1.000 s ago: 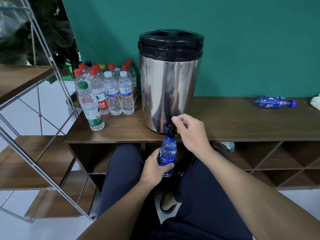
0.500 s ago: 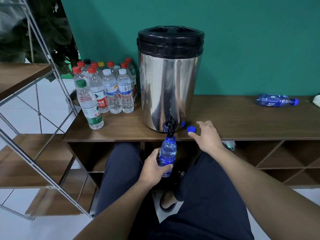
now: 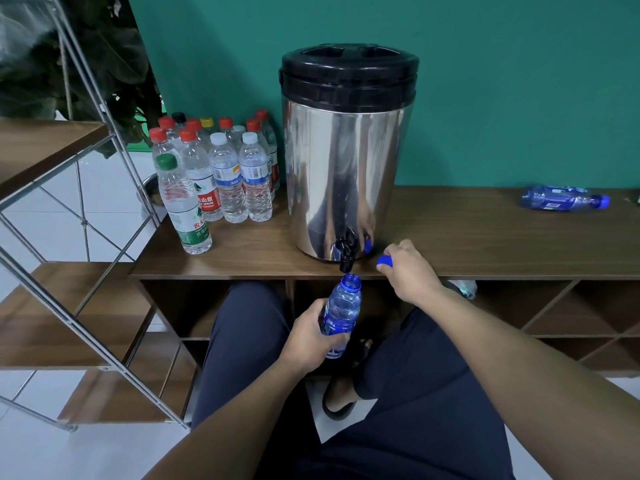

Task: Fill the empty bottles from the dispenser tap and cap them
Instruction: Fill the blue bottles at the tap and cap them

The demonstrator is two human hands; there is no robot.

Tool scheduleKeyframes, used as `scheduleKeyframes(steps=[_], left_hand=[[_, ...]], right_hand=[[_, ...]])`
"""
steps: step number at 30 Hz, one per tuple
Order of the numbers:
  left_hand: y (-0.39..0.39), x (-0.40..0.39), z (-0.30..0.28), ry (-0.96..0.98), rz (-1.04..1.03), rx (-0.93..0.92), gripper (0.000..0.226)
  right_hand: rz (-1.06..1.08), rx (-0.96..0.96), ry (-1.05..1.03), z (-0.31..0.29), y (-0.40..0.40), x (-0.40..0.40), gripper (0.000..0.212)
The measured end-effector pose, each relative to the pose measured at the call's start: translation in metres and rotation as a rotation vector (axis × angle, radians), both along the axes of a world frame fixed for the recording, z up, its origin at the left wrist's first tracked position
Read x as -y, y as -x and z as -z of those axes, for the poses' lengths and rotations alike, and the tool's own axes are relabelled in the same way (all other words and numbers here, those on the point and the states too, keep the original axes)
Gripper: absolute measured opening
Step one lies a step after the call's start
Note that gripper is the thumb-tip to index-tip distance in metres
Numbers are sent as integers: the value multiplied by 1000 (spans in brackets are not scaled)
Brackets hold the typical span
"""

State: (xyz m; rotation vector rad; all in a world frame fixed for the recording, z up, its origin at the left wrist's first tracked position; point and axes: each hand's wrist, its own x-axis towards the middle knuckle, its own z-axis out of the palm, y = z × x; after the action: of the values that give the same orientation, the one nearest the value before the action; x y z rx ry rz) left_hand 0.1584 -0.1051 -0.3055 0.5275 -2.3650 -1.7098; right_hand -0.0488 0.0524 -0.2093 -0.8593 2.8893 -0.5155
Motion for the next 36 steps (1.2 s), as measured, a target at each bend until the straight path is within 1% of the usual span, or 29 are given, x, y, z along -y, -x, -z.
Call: scheduleKeyframes(steps=[2,4,7,9,14,19,25,29,31,32,33,36], left_hand=[[0,-1,-1,14,4,-7,59],[-1,-2,-2,24,6,-10,60],[-4,-4,-5,37,9,-16,60],[-6,-7,-9,39,17,-26,61],[-15,-11,-20,17,26,-50,65],[-24,-14,-35,12,43,-81,67],[-34,-2,-64,22,89,-121,64],[-42,10,-86,20,100,-156,62],[-45,16,-95,28,84,-179,59],[-46,18,-100,30,71,-189,60],[-48,20,-104,33,58,-198,60],[-53,26,-115,31,12,-226,64]], right_hand=[[-41,3,26,-5,-8,-3,37],[-85,33,121,-12,-20,-6,36],[-200,94,247,-22,-43,-11,25],[-271,120,250,-28,-58,-14,19],[-356,107,239,-44,-74,-21,17],[-485,67,133,-67,-83,-23,28],[-661,-31,-19,-113,-88,-20,37],[-709,-82,-50,-143,-93,-13,34],[-692,-117,-74,-156,-98,-3,27],[-669,-150,-96,-162,-103,3,26],[-641,-200,-126,-168,-107,9,33],[-550,-371,-220,-181,-123,29,62]])
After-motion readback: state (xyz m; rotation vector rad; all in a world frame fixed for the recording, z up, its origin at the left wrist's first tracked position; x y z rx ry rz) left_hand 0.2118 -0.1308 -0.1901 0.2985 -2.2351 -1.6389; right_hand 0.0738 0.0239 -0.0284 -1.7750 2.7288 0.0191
